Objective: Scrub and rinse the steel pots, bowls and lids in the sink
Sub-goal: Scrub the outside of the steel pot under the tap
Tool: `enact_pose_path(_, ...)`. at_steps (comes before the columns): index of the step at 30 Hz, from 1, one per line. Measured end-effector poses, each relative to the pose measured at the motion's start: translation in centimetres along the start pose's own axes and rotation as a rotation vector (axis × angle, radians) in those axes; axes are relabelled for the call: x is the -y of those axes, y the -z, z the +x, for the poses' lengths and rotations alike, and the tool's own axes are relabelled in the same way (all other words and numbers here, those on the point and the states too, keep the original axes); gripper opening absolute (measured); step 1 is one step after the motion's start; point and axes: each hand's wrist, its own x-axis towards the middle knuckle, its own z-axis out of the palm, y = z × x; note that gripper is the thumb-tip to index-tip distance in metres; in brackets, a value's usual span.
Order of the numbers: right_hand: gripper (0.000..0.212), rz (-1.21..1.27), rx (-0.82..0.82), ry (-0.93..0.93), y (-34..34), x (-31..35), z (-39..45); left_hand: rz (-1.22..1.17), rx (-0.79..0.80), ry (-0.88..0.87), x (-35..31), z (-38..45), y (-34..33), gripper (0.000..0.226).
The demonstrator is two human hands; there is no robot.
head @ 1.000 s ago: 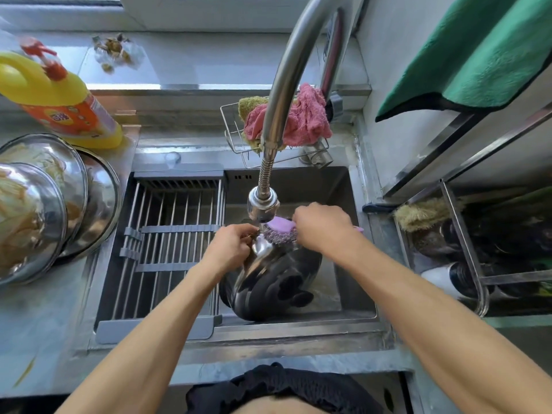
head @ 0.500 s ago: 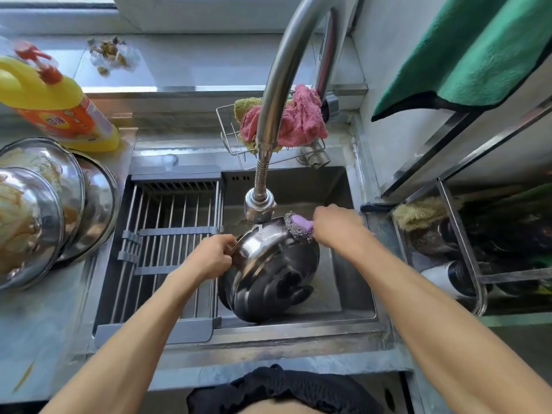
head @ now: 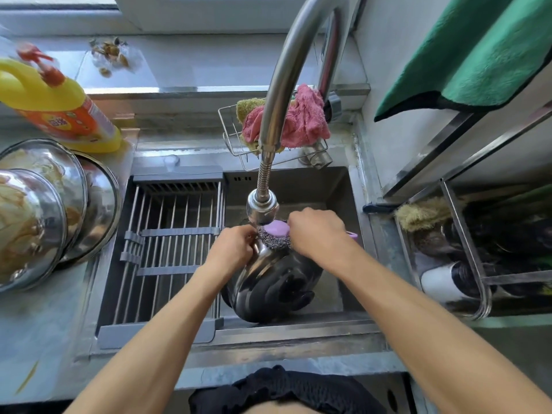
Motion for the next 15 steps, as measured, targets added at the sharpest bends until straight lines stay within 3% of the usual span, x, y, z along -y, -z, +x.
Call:
enact_pose_path(4, 0.048, -0.015, 0.114, -0.180, 0.0, -3.1, -0.2, 0.130, 0.136, 0.068, 2.3, -1.2, 1.0, 0.019)
enact_pose_path(8, 0.028, -0.053, -0.015, -0.025, -0.2, -0.6, 0.1, 0.038, 0.015, -0.010, -0.4, -0.2, 0.3, 0.028)
enact_pose_path(10, 0.028, -0.038, 0.000, -0.017, 0.0, -0.7, 0.2, 0.015, 0.003, -0.013, -0.5, -0.2, 0.2, 0.028)
enact_pose_path(14, 0.056, -0.066, 0.108, -0.171, -0.3, -3.6, -0.1, 0.137, 0.174, 0.009, 1.8, -1.1, 1.4, 0.022)
enact_pose_path(15, 0.055, -0.082, 0.085, -0.149, -0.5, -3.2, -0.2, 0.134, 0.163, 0.006, 1.4, -0.9, 1.4, 0.019)
